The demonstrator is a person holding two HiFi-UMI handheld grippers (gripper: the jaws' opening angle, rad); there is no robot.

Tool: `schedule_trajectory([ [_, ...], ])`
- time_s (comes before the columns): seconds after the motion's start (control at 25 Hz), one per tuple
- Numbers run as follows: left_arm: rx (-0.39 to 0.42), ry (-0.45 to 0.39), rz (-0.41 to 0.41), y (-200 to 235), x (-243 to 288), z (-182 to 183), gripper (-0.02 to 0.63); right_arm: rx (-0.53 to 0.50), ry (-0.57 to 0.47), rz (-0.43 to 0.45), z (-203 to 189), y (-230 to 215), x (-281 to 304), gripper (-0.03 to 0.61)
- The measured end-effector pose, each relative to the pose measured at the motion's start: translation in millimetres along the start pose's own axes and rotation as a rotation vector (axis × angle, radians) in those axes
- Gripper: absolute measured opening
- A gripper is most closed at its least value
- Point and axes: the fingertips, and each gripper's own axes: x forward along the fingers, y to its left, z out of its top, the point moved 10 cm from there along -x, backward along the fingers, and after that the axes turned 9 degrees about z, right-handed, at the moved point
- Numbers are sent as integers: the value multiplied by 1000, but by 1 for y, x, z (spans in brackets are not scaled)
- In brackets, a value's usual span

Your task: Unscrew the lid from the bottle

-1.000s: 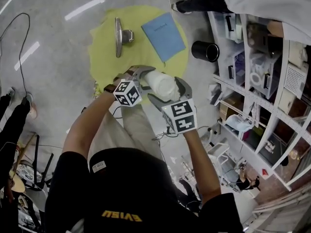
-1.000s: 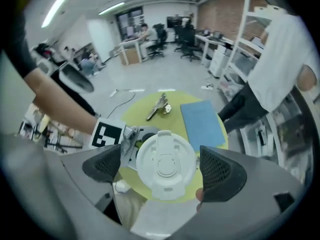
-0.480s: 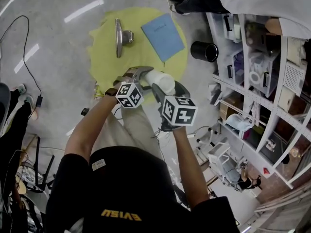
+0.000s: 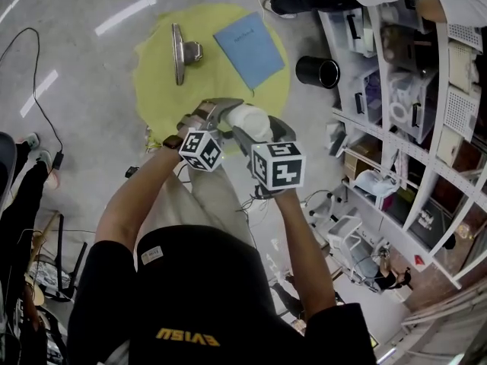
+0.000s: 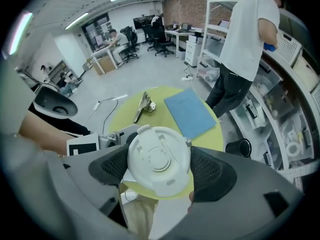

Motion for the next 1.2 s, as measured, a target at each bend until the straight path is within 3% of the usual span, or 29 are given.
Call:
schedule_trajectory([
  [0.64, -66, 2, -47, 4, -3, -6, 396, -367, 223, 123, 15, 7, 7, 382],
  [0.96, -97, 17, -96, 9, -1, -5, 397, -511, 268, 147, 20, 11, 5, 381],
  [1.2, -129, 31, -96, 10, 0, -10, 406, -869, 355, 193, 20, 21, 10, 380],
])
